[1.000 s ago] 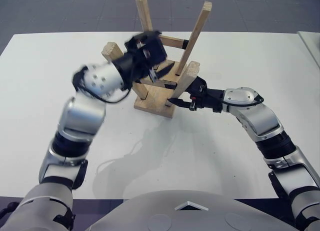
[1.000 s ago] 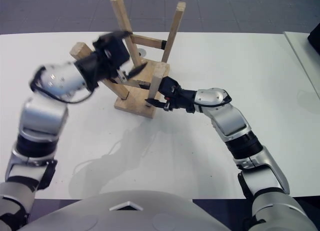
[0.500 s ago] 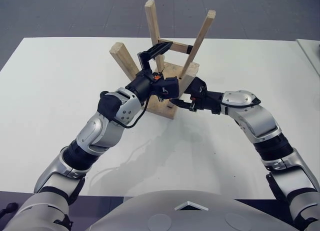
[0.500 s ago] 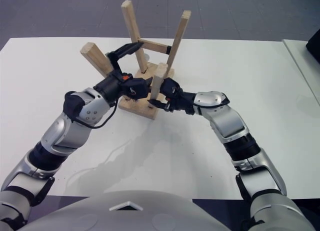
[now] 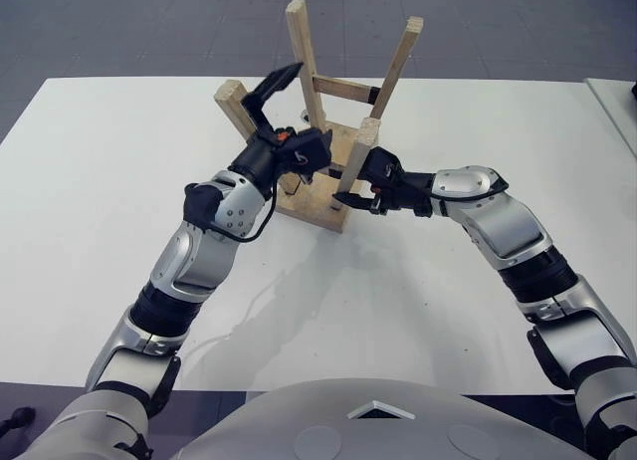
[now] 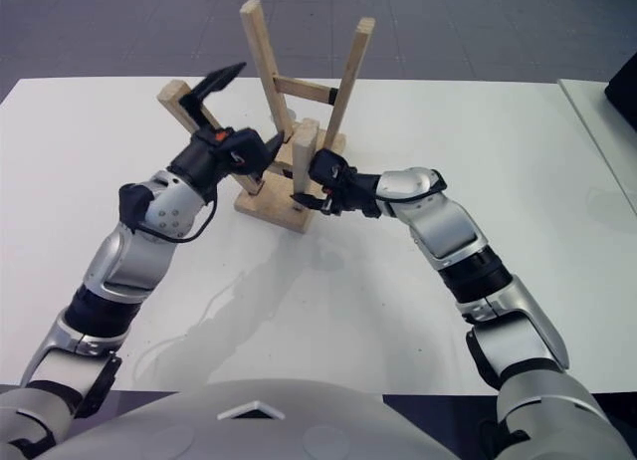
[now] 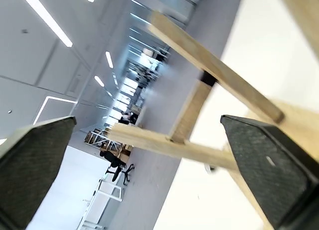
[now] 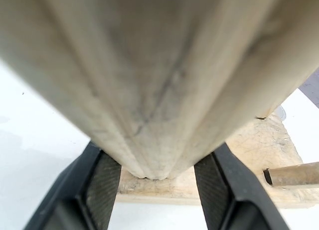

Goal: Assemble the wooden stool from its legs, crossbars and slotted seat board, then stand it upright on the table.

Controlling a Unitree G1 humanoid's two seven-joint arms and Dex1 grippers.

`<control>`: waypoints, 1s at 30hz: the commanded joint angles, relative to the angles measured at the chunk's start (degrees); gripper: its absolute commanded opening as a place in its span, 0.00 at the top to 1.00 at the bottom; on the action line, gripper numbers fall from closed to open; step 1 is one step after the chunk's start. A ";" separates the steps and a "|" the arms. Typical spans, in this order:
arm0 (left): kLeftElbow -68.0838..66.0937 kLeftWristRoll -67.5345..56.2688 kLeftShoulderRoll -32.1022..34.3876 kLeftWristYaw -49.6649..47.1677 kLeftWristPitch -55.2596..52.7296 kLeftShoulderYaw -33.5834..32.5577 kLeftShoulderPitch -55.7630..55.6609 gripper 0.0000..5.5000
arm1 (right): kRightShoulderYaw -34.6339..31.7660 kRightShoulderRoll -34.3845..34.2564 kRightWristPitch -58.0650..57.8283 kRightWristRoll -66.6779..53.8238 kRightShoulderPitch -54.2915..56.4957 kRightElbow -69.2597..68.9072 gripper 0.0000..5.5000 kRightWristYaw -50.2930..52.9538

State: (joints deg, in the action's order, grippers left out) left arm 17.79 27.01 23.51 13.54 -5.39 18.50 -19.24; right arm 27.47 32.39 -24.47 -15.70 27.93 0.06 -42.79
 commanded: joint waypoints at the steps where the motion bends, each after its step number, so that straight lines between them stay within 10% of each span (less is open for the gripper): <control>1: 3.63 -8.24 -5.58 -6.72 7.30 -9.13 -6.18 0.02 | -0.03 3.03 -8.67 3.76 -7.79 1.69 0.63 1.98; 6: 5.47 -11.22 -7.26 -10.50 10.29 -15.87 -12.29 0.02 | -5.39 1.09 -9.88 0.72 -8.13 -6.19 0.63 3.85; 21: 4.41 -10.49 -4.46 -10.81 10.17 -23.18 -6.54 0.02 | -14.32 5.67 -20.69 2.31 -8.86 -18.49 0.16 5.70; 30: -2.44 -13.76 -0.27 -10.60 7.35 -29.63 -16.05 0.02 | -16.98 -9.10 -21.11 -2.13 1.62 -21.35 0.02 11.35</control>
State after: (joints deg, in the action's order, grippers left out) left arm 17.46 15.36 22.26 2.40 3.55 -10.17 -32.17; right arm 9.23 27.26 -44.04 -15.20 26.09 -17.61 -31.54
